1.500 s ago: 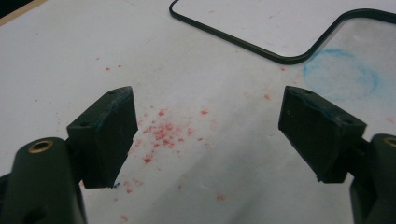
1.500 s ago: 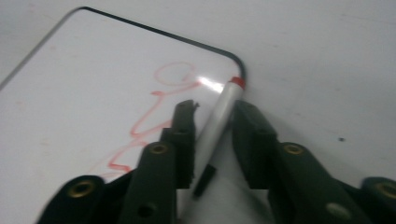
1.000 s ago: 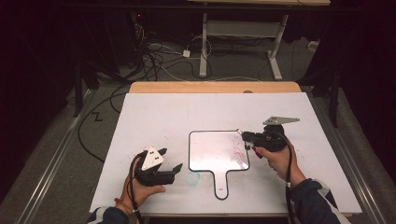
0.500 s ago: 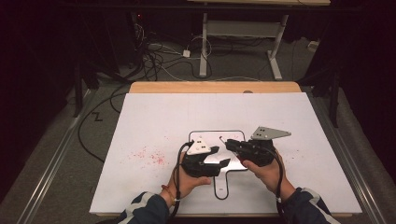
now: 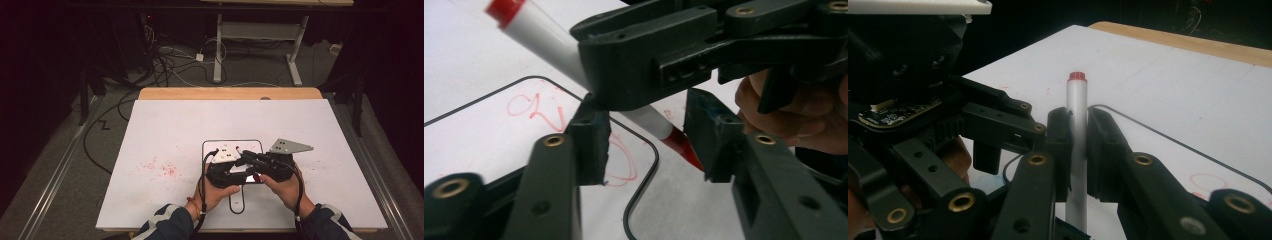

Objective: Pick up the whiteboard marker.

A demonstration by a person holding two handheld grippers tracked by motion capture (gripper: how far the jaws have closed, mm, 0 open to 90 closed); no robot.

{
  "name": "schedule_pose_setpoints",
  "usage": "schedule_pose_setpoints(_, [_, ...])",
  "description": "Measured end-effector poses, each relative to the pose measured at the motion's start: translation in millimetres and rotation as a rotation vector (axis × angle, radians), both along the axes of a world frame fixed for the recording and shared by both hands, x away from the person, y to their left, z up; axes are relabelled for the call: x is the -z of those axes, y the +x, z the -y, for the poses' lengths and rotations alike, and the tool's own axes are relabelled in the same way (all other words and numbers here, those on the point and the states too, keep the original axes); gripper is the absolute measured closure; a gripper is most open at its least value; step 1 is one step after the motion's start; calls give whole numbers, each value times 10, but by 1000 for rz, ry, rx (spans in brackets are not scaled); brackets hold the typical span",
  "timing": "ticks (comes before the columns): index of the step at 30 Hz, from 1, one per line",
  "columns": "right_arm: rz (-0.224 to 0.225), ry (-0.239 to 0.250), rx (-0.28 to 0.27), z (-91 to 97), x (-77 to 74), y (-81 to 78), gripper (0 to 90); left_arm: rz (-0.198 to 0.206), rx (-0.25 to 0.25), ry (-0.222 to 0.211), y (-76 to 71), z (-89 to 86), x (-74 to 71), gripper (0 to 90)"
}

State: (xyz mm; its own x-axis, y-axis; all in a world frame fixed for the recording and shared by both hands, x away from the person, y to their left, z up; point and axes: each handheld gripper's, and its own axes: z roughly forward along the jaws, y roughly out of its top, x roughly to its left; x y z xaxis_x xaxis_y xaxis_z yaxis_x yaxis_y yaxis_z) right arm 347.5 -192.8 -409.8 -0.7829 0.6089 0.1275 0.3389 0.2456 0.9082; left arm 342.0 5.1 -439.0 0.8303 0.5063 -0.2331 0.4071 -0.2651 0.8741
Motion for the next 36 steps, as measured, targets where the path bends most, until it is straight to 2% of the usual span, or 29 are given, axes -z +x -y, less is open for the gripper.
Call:
schedule_pose_setpoints(1, [2,6,1,4,-9,-4,813,-3,3,-3,5,-7,1,621])
schedule_pose_setpoints(2, [2,6,1,4,-9,-4,813,-3,7,0,11,-14,1,621])
schedule_pose_setpoints(3, [10,8,6,19,-23,-11,813,8,3,10,13,-18,-1,670])
schedule_pose_setpoints(6, [15,5,12,37,-39,-17,813,18,7,25,43,-23,-8,701])
schedule_pose_setpoints(8, [15,-2,28,75,-50,-32,814,26,3,61,75,9,-25,654])
schedule_pose_setpoints(9, [23,-12,30,87,-50,-35,813,43,0,63,80,18,-34,678])
schedule_pose_setpoints(12, [36,-20,46,131,-62,-49,813,51,9,65,127,60,-45,737])
schedule_pose_setpoints(15, [50,-19,68,183,-81,-57,811,82,17,65,168,111,-53,777])
schedule_pose_setpoints(16, [54,-25,74,199,-89,-56,811,100,12,80,182,131,-57,783])
schedule_pose_setpoints(18, [58,-27,83,220,-95,-62,806,128,34,91,226,167,-61,783])
schedule_pose_setpoints(19, [61,-22,89,241,-97,-68,764,154,25,98,242,190,-53,784])
schedule_pose_setpoints(20, [70,-39,125,293,-104,-76,647,160,24,97,268,208,-39,785])
schedule_pose_setpoints(22, [71,-39,135,333,-108,-84,645,152,25,82,328,244,14,785])
schedule_pose_setpoints(23, [87,-34,151,428,-119,-107,548,153,16,85,352,262,44,785])
schedule_pose_setpoints(24, [87,-34,151,428,-119,-107,548,144,15,74,379,275,77,785])
schedule_pose_setpoints(25, [89,-34,168,483,-121,-120,510,136,4,70,405,291,117,786])
schedule_pose_setpoints(26, [89,-19,173,606,-113,-146,471,138,-4,73,414,303,137,786])
schedule_pose_setpoints(27, [89,-19,173,606,-113,-146,471,137,-8,68,427,319,165,786])
schedule_pose_setpoints(28, [109,-31,199,666,-106,-169,462,125,-5,58,443,335,192,786])
schedule_pose_setpoints(29, [120,-40,212,726,-94,-190,458,129,-11,69,443,363,215,786])
schedule_pose_setpoints(30, [123,-51,218,784,-82,-206,444,151,-15,92,434,395,231,786])
schedule_pose_setpoints(32, [138,-81,252,896,-54,-243,443,148,-2,90,426,451,265,786])
schedule_pose_setpoints(33, [124,-74,263,1004,-17,-268,433,167,-4,96,408,483,270,786])
schedule_pose_setpoints(36, [109,-67,266,1087,24,-284,433,177,15,105,361,596,263,786])
